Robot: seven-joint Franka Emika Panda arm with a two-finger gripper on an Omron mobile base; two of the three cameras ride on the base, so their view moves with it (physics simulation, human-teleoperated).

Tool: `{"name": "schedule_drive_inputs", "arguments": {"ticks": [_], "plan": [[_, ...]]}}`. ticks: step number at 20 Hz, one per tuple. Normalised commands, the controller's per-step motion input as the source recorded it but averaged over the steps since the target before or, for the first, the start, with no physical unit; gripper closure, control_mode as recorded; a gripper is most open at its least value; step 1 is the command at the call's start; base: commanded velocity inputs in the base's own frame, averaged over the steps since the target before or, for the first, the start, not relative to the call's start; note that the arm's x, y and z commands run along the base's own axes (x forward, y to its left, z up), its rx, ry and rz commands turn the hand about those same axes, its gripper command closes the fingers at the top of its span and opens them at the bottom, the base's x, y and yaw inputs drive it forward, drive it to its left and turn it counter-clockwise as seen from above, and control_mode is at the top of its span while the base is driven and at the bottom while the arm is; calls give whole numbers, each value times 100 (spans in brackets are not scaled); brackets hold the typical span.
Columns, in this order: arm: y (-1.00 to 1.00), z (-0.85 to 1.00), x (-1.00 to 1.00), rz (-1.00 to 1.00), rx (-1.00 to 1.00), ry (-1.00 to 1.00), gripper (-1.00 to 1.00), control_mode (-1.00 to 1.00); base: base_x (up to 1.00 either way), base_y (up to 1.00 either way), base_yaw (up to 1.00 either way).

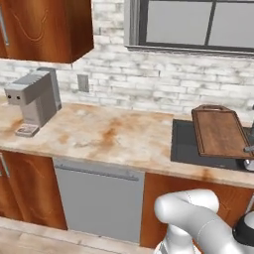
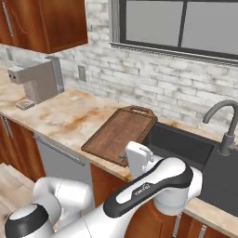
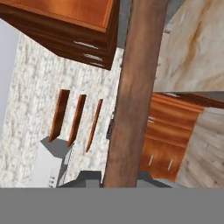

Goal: Move the cutting board and knife to the sink. Then move spray from the cabinet to the counter.

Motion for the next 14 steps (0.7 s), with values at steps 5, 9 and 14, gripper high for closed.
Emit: {"name": "schedule_drive_inputs", "arguments": {"ticks": [5, 9, 14], "plan": [[0, 0, 0, 0, 0, 0, 100, 100, 52, 29, -41], [0, 0, 0, 0, 0, 0, 100, 100, 58, 17, -36], [0, 0, 0, 0, 0, 0, 100, 100, 54, 10, -19]]}}
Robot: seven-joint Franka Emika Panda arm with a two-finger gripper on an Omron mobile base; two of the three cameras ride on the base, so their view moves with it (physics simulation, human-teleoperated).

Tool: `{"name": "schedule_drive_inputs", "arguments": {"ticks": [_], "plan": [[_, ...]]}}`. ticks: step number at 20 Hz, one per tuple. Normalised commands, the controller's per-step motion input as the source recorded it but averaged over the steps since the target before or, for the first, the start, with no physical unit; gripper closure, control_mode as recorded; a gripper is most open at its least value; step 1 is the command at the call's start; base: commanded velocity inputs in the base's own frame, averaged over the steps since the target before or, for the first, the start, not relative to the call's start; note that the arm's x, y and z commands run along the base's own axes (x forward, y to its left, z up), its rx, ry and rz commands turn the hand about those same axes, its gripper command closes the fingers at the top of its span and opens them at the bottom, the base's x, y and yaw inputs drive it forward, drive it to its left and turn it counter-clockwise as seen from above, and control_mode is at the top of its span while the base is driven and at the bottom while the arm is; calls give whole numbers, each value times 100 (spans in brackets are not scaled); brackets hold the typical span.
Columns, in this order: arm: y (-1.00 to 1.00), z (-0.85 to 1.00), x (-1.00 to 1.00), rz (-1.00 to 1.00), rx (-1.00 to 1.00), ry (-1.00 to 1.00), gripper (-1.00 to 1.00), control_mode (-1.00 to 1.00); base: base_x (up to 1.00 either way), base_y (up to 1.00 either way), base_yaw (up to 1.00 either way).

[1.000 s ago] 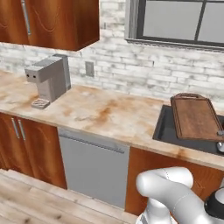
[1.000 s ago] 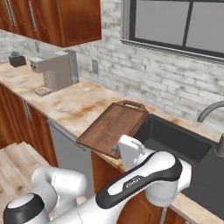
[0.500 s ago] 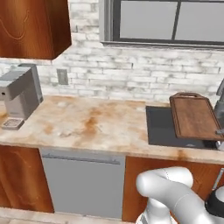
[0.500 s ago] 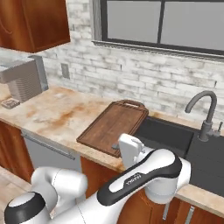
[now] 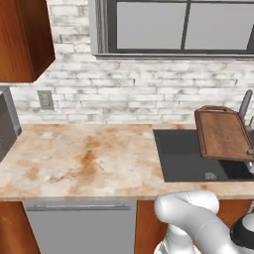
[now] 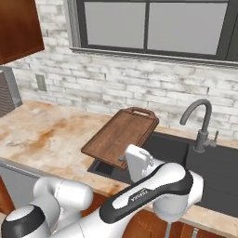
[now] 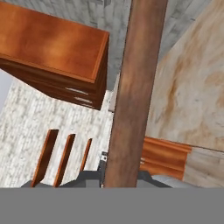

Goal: Move the cutting board and knife to the sink. Then move spray from the cabinet to the counter.

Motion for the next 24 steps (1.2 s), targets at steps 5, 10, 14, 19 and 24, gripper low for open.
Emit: {"name": "schedule_drive_inputs", "arguments": {"ticks": [5, 10, 14, 19, 24], "plan": [[0, 0, 0, 0, 0, 0, 100, 100, 43, 4, -5], [0, 0, 0, 0, 0, 0, 100, 100, 49, 5, 0], [0, 0, 0, 0, 0, 0, 100, 100, 18, 3, 0], [0, 0, 0, 0, 0, 0, 100, 100, 0, 0, 0], [0, 0, 0, 0, 0, 0, 100, 100, 5, 0, 0]]}}
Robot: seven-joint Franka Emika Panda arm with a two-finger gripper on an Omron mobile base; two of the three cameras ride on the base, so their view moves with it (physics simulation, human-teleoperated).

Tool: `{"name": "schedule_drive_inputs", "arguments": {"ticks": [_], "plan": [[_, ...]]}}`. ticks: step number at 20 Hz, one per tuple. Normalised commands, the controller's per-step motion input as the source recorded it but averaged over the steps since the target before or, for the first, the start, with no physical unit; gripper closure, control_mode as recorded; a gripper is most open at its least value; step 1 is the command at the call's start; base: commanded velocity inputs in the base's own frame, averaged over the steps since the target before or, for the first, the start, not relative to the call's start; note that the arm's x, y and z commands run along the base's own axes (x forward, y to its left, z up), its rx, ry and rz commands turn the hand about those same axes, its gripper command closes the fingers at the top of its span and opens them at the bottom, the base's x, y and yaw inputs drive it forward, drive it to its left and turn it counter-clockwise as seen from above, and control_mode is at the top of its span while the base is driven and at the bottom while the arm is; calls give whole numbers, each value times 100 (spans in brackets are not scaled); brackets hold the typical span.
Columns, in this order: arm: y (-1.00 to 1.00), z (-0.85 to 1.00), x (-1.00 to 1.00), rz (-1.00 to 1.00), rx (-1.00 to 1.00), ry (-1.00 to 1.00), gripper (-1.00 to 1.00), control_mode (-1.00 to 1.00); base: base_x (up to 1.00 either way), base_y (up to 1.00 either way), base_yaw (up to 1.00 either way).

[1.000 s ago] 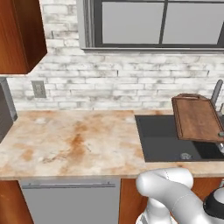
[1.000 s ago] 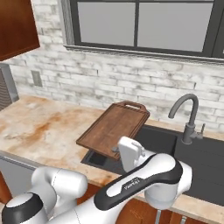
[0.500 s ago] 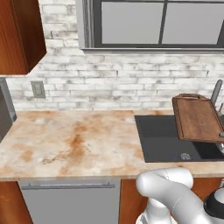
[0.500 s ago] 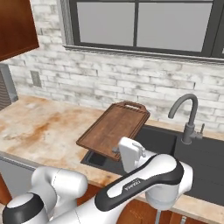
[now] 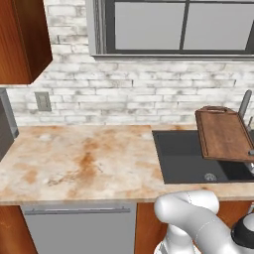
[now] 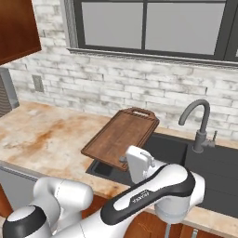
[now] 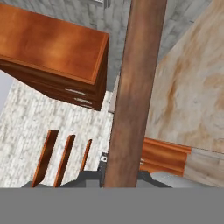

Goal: Move the cutting board and knife to the sink. Then move spray from the cabinet to the counter.

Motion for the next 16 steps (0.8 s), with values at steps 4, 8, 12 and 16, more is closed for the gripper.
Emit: {"name": "schedule_drive_inputs", "arguments": {"ticks": [4, 8, 12, 16], "plan": [[0, -12, 26, 0, 0, 1, 100, -100, 8, 0, 0], [0, -21, 37, 0, -9, 0, 100, -100, 0, 0, 0], [0, -34, 31, 0, -33, 0, 100, -100, 0, 0, 0], [-11, -41, 22, 0, -29, 3, 100, -100, 0, 0, 0]]}}
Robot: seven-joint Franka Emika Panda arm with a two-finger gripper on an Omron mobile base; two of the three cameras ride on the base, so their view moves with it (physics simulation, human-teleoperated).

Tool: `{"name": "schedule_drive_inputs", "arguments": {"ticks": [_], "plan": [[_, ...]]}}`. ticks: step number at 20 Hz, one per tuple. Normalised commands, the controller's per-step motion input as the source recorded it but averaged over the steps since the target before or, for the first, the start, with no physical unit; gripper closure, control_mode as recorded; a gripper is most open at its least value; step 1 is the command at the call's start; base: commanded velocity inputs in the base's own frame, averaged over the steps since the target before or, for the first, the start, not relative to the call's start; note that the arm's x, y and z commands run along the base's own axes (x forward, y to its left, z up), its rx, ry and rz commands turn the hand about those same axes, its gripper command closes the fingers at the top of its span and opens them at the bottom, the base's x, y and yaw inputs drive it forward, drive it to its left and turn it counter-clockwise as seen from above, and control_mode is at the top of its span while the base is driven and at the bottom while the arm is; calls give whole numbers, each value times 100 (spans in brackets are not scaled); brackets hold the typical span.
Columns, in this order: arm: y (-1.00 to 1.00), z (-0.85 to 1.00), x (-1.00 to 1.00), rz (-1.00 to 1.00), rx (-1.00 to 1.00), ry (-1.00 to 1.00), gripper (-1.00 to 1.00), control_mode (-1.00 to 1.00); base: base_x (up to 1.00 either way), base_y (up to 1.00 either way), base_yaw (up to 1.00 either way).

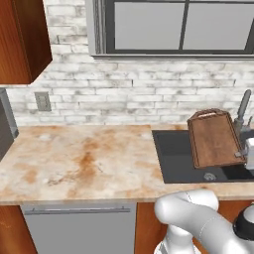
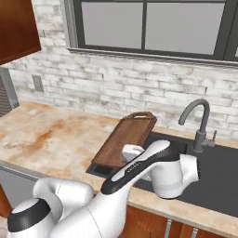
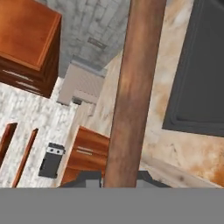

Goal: Move the cutting board and knife to the sink. Then move spray from the cabinet to the counter.

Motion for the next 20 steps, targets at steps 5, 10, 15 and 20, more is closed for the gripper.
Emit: {"name": "schedule_drive_inputs", "arguments": {"ticks": [5, 10, 15, 20], "plan": [[-18, -37, 28, 0, -14, 29, 100, -100, 0, 0, 0], [-8, -9, 31, 0, 4, 33, 100, -100, 0, 0, 0], [-7, 0, 22, 0, 13, 3, 100, -100, 0, 0, 0], [-5, -7, 24, 0, 9, -6, 100, -100, 0, 0, 0]]}}
